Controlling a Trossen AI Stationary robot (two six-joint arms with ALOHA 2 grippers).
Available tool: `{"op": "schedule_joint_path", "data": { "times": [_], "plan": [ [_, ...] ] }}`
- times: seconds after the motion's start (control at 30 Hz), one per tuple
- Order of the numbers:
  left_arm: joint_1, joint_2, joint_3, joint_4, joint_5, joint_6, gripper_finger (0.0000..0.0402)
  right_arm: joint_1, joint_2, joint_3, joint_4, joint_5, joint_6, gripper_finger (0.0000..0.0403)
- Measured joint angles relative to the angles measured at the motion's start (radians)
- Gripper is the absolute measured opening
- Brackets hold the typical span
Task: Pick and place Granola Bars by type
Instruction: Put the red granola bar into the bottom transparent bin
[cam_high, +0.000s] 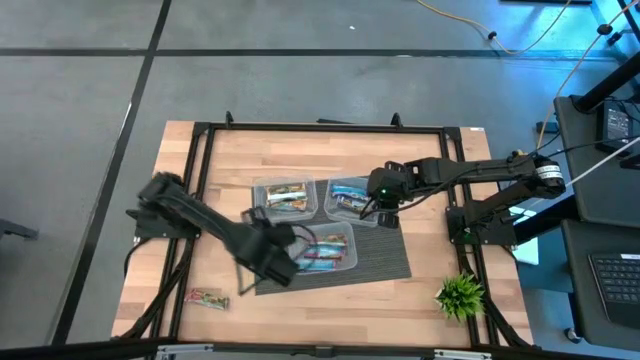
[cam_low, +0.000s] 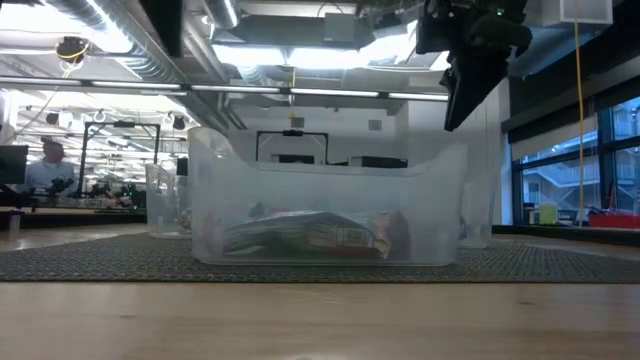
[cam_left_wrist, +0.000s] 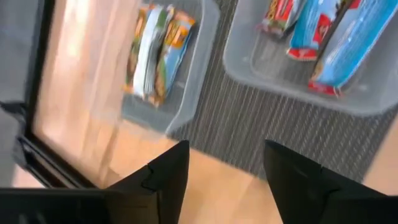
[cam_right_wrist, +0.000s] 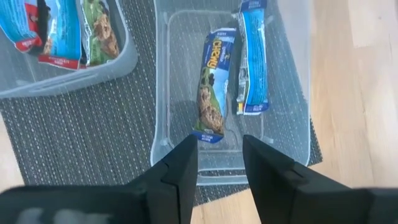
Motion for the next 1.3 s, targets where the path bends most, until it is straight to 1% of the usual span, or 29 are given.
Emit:
{"op": "schedule_joint_path", "data": {
  "times": [0.13,0.23,0.33,0.43,0.57,0.73,0.9,1.1,1.2,1.3],
  "plan": [
    [-0.037,-0.134,-0.140,0.017,0.020,-0.103,0.0205,0.000,0.000,0.000,0.003,0.000,0.004,0.0131],
    [-0.081,-0.216,-0.275,0.094,0.058,-0.164,0.0212,0.000,0.000,0.000,0.005,0.000,0.034,0.0131],
    [-0.125,-0.280,-0.408,0.208,0.158,-0.223,0.0219,0.000,0.000,0.000,0.005,0.000,0.051,0.0131],
    [-0.170,-0.306,-0.503,0.300,0.289,-0.285,0.0227,0.000,0.000,0.000,0.009,0.000,0.050,0.0131],
    [-0.232,-0.306,-0.566,0.322,0.401,-0.350,0.0235,0.000,0.000,0.000,0.026,0.000,0.050,0.0131],
    [-0.302,-0.302,-0.609,0.337,0.476,-0.427,0.0233,0.000,0.000,-0.001,0.074,0.000,0.050,0.0131],
    [-0.355,-0.301,-0.659,0.464,0.571,-0.432,0.0225,0.000,0.000,-0.001,0.125,0.000,0.050,0.0131],
    [-0.412,-0.299,-0.764,0.684,0.577,-0.432,0.0218,0.000,0.000,-0.001,0.166,0.000,0.050,0.0131],
    [-0.438,-0.299,-0.804,0.730,0.578,-0.431,0.0216,0.000,0.000,0.000,0.173,0.000,0.050,0.0131],
    [-0.457,-0.299,-0.828,0.734,0.579,-0.429,0.0214,0.000,0.000,0.000,0.175,0.000,0.050,0.0131]
  ]
}}
